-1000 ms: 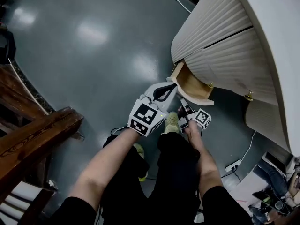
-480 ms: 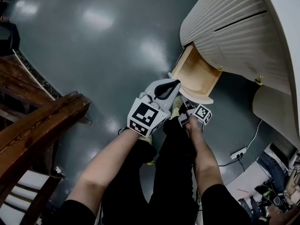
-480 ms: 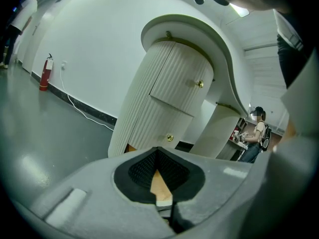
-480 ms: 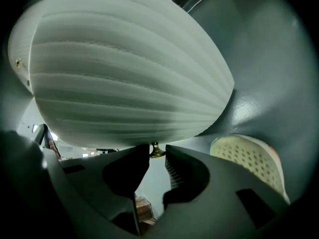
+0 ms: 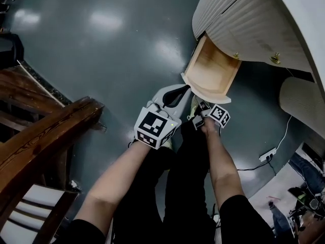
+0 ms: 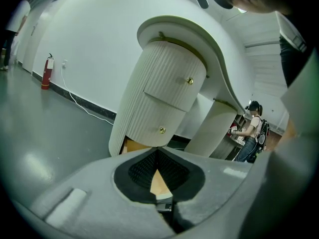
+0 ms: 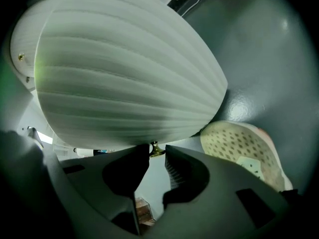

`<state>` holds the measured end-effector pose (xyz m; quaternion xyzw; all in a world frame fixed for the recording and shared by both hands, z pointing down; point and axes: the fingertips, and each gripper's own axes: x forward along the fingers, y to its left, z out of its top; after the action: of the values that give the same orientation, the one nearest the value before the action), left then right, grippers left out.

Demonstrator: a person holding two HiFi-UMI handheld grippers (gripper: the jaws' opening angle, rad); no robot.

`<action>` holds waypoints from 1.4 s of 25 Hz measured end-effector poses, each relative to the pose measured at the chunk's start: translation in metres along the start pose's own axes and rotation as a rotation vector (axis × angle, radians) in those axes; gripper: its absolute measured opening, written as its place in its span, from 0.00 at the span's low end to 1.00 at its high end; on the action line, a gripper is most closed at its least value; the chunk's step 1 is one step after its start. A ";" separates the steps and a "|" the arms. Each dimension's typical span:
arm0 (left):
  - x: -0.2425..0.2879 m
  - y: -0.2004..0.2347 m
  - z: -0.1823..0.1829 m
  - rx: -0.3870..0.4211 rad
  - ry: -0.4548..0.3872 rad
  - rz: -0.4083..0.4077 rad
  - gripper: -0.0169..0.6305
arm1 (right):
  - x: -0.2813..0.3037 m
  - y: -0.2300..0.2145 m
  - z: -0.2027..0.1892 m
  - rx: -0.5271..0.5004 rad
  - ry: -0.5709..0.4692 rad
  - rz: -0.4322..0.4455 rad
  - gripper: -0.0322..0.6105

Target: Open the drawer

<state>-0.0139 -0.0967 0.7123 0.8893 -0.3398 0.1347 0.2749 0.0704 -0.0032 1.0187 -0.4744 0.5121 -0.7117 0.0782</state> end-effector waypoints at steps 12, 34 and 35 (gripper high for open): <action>-0.052 -0.071 0.061 -0.015 0.014 -0.031 0.04 | -0.112 0.093 0.020 -0.077 -0.022 -0.049 0.08; -0.184 -0.215 0.252 0.094 -0.023 -0.029 0.04 | -0.351 0.501 0.007 -0.788 -0.133 0.155 0.07; -0.189 -0.221 0.263 0.099 -0.034 -0.027 0.04 | -0.361 0.519 0.008 -0.821 -0.144 0.163 0.07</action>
<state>0.0115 -0.0133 0.3301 0.9084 -0.3254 0.1325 0.2268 0.0756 -0.0332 0.3874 -0.4724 0.7823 -0.4051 -0.0257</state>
